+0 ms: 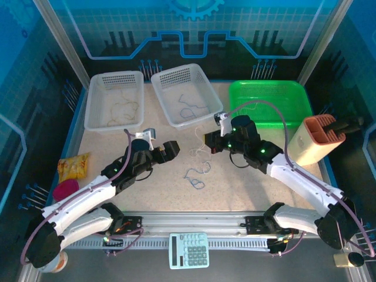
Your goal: Untangle the cables
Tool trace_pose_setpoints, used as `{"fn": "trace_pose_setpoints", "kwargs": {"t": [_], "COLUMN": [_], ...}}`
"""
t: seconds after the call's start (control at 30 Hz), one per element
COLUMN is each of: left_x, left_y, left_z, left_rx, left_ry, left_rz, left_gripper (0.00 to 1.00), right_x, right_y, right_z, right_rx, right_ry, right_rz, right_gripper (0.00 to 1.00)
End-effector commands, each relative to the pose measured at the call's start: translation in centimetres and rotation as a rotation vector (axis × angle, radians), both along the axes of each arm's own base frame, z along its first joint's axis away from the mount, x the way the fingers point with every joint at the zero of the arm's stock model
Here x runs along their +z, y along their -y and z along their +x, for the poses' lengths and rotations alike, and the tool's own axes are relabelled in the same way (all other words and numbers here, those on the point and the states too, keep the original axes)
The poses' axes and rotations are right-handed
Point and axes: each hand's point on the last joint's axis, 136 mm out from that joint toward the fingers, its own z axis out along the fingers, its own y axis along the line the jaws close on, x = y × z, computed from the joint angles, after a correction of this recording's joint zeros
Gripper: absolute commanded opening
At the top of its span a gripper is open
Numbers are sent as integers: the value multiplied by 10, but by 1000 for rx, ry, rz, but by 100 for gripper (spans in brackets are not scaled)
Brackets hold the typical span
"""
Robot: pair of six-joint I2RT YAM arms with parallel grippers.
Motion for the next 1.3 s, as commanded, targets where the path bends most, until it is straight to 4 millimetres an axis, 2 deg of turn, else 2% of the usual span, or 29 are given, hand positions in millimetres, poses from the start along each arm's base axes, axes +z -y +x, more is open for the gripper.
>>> {"fn": "trace_pose_setpoints", "kwargs": {"t": [0.0,0.23,0.43,0.7,0.97,1.27], "left_x": [38,66,73,59,28,17], "left_y": [21,44,61,55,42,60], "left_z": [0,-10,-13,0,9,25], "left_rx": [-93,-269,-369,-284,-233,-275], "left_ry": [92,210,230,183,195,210], "left_rz": [-74,-81,-95,-97,56,73], "left_gripper": [99,94,85,86,88,87], "right_x": [24,26,28,44,69,91], "right_y": [1,1,-1,0,-1,-2], "right_z": [-4,-2,-5,-11,-20,-29], "right_rx": [18,17,35,58,89,114], "right_ry": [37,23,10,34,63,80], "right_rz": [36,57,73,96,147,210], "right_gripper": [0,0,0,0,0,0]}}
